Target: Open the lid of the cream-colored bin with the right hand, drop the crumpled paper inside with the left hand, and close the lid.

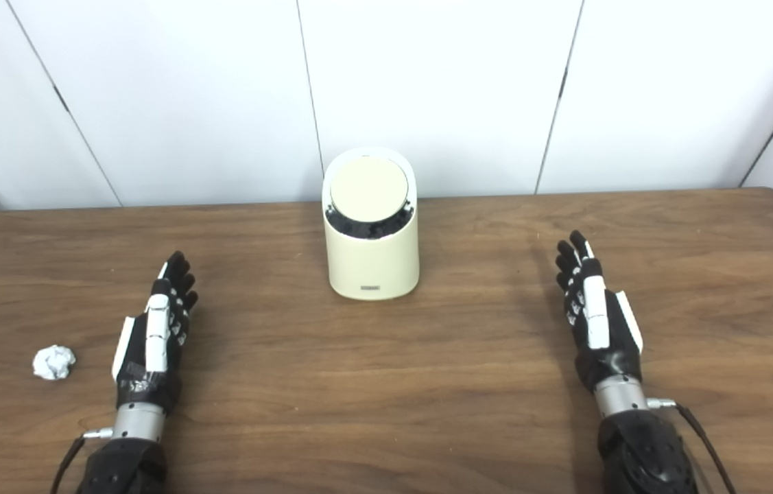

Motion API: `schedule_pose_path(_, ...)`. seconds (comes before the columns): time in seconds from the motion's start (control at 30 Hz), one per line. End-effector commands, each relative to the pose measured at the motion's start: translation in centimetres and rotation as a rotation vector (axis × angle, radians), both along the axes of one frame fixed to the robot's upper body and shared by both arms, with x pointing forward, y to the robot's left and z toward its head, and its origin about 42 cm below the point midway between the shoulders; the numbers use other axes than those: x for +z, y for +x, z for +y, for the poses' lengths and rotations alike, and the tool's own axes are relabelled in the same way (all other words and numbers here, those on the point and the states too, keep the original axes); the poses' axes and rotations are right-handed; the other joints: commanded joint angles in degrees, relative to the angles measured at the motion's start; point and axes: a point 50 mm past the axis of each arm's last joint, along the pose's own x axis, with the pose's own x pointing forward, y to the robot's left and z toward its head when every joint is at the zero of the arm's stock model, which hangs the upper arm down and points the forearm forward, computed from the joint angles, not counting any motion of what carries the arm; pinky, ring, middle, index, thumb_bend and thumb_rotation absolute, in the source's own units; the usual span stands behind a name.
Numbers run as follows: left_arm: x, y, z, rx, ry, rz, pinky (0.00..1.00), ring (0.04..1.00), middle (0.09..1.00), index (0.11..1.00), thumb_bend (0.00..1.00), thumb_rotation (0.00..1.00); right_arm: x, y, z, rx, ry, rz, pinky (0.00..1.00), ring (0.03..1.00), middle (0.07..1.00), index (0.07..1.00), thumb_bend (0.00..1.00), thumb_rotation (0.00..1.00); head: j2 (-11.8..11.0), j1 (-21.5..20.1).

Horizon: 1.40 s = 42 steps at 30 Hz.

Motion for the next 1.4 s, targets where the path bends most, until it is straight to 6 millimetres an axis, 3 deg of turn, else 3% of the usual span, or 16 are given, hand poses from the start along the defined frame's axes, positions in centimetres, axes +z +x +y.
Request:
schedule_pose_path(0.0, -0.7, -0.2, 0.1, -0.002, -0.004, 0.000, 1.00, 1.000, 0.999, 1.000, 0.56, 1.00, 1.5, 0.8, -0.1, 0.004, -0.012, -0.087, 1.00, 0.979, 0.963, 0.991, 0.64, 1.00, 0.02, -0.03)
schedule_pose_path(0.43, -0.7, -0.1, 0.2, -0.008, -0.004, 0.000, 1.00, 1.000, 0.999, 1.000, 0.55, 1.00, 1.6, 0.8, -0.1, 0.005, -0.008, -0.091, 1.00, 0.981, 0.968, 0.994, 0.65, 1.00, 0.11, -0.03)
schedule_pose_path(0.77, -0.7, -0.4, 0.1, -0.001, 0.000, 0.004, 1.00, 1.000, 1.000, 1.000, 0.56, 1.00, 1.9, 0.6, -0.2, 0.010, -0.040, -0.093, 1.00, 0.973, 0.967, 0.992, 0.61, 1.00, -0.33, 1.05)
schedule_pose_path(0.87, -0.6, -0.6, 0.0, 0.000, -0.006, 0.005, 1.00, 1.000, 0.995, 1.000, 0.56, 1.00, 2.0, 0.6, -0.4, 0.020, -0.058, -0.107, 1.00, 0.975, 0.974, 1.000, 0.62, 0.93, -0.42, 0.51)
schedule_pose_path(0.97, -0.6, -1.1, 0.0, -0.002, -0.005, -0.001, 1.00, 1.000, 0.996, 1.000, 0.55, 1.00, 2.6, 0.6, -0.2, 0.017, -0.073, -0.112, 1.00, 0.973, 0.968, 0.995, 0.64, 0.86, -0.66, 0.23)
schedule_pose_path(1.17, -0.6, -1.7, -0.2, 0.005, -0.001, 0.002, 1.00, 1.000, 1.000, 1.000, 0.52, 1.00, 4.0, 1.0, 0.2, 0.052, -0.134, -0.114, 1.00, 0.968, 0.974, 0.998, 0.67, 0.86, -1.58, -0.60)
schedule_pose_path(1.37, -0.8, -2.0, -0.7, 0.001, -0.008, 0.005, 1.00, 1.000, 1.000, 1.000, 0.53, 1.00, 7.3, 2.2, 0.8, 0.081, -0.228, -0.135, 1.00, 0.964, 0.959, 0.978, 0.72, 0.83, -2.86, -0.71)
